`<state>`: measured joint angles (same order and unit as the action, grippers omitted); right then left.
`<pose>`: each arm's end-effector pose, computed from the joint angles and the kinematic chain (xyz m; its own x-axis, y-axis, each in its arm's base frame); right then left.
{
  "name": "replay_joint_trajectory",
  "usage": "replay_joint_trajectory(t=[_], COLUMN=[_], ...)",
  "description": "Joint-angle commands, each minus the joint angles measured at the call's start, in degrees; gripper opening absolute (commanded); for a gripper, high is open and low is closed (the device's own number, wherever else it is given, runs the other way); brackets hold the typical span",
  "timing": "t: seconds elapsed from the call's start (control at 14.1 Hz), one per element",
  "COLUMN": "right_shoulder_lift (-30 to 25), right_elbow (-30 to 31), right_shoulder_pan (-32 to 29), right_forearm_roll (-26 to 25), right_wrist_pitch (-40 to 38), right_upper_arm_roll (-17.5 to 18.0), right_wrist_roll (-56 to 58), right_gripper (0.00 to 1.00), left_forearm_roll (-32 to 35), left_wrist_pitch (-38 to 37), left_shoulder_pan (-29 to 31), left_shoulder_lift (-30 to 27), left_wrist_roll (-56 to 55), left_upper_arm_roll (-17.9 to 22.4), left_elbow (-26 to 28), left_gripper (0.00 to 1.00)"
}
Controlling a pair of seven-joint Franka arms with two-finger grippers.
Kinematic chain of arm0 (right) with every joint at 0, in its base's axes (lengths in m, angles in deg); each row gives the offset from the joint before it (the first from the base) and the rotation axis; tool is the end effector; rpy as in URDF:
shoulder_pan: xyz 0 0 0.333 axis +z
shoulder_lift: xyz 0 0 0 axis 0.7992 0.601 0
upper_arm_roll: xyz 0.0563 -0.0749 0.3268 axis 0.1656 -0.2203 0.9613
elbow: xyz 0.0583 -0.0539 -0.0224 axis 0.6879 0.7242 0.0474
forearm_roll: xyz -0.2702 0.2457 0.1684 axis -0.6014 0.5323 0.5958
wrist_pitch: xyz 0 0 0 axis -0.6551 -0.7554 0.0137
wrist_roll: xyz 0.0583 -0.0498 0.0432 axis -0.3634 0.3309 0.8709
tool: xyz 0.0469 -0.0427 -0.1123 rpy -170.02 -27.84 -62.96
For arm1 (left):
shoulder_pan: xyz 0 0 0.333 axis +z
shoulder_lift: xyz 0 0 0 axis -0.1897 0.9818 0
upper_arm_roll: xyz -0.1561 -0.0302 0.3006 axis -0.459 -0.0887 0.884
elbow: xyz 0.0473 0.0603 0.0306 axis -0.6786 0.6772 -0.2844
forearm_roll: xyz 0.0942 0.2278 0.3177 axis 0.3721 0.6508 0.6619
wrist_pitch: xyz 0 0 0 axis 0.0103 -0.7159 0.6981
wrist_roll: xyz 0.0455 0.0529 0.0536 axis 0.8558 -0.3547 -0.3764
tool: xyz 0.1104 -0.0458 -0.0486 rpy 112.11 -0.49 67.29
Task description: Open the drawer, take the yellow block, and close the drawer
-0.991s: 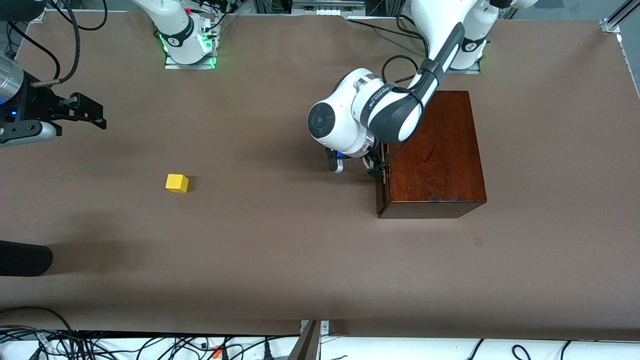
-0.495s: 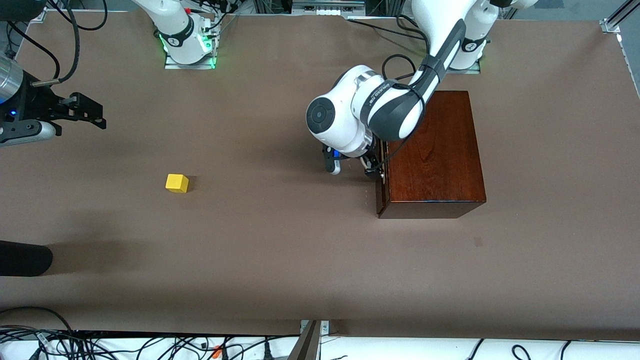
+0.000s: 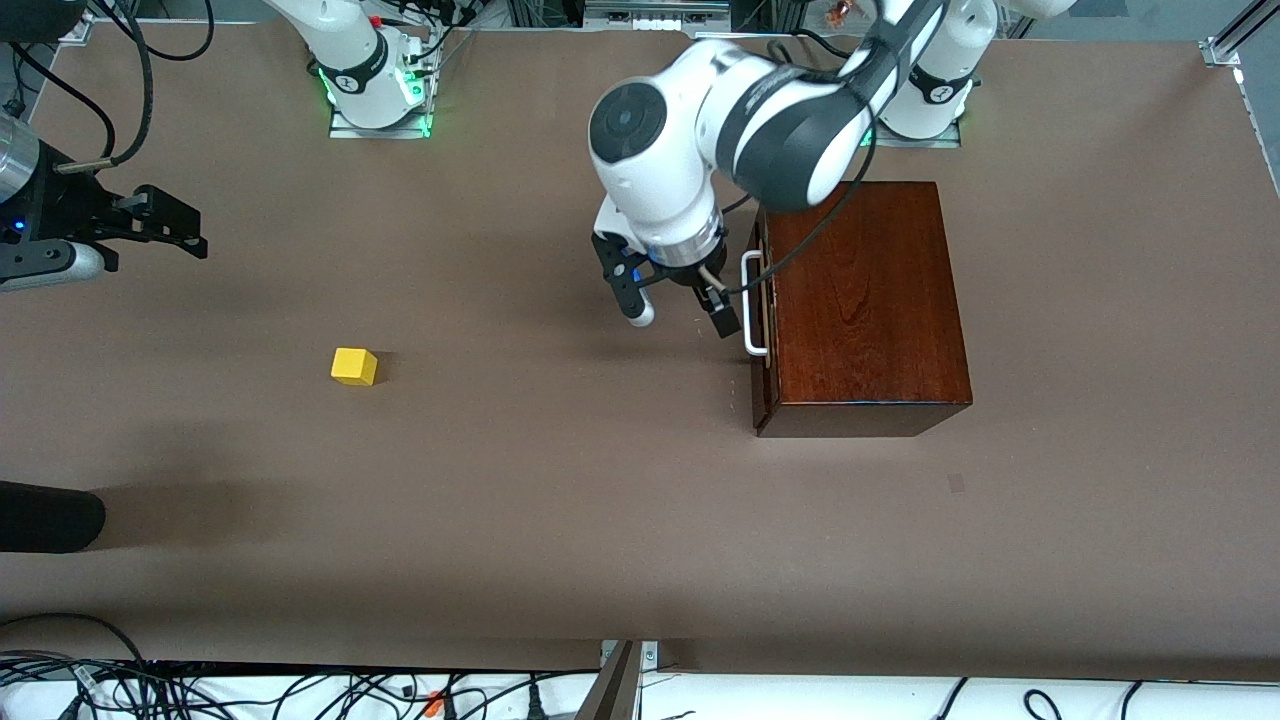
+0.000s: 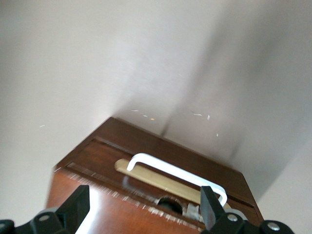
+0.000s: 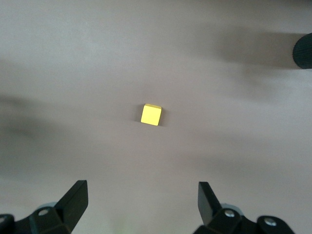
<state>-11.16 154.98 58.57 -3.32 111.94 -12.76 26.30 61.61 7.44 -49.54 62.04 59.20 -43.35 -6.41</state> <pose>0.5864 0.0309 0.6097 0.9860 0.1606 -0.0455 0.1598 -0.9870 -0.0193 0.5571 -0.4697 0.4662 0.4580 -0.8647 -0.2063 -0.8882 -0.4352 -0.1474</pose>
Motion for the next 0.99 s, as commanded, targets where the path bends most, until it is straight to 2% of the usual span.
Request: replay_joint_trajectory(t=[0.0, 0.35, 0.57, 0.78, 0.92], right_shoulder_lift=[-0.44, -0.53, -0.7, -0.79, -0.97], right_elbow=[-0.57, -0.49, -0.49, -0.49, -0.4], right_shoulder_pan=[0.02, -0.06, 0.02, -0.06, -0.06], right_forearm_roll=[-0.16, -0.16, -0.16, -0.16, -0.16], right_wrist_pitch=[-0.66, -1.36, -1.54, -1.63, -1.72], right_upper_arm_roll=[0.21, 0.48, 0.57, 0.57, 0.57], right_wrist_roll=[0.14, -0.21, -0.39, -0.39, -0.48], right_gripper=[1.0, 1.0, 1.0, 1.0, 1.0], left_forearm_roll=[-1.11, -11.65, -12.89, -12.81, -12.89], left_wrist_pitch=[-2.44, -3.69, -6.13, -7.73, -7.12], left_shoulder_pan=[2.9, 17.05, 23.82, 26.02, 26.29], left_shoulder_lift=[-6.12, -12.8, -16.41, -21.32, -23.88], left_wrist_roll=[-3.67, -3.68, -3.95, -4.04, -3.95], left_upper_arm_roll=[0.7, 0.61, 0.17, 2.01, 5.25], left_elbow=[0.41, 0.49, 2.51, 7.33, 11.37], left_gripper=[1.0, 1.0, 1.0, 1.0, 1.0])
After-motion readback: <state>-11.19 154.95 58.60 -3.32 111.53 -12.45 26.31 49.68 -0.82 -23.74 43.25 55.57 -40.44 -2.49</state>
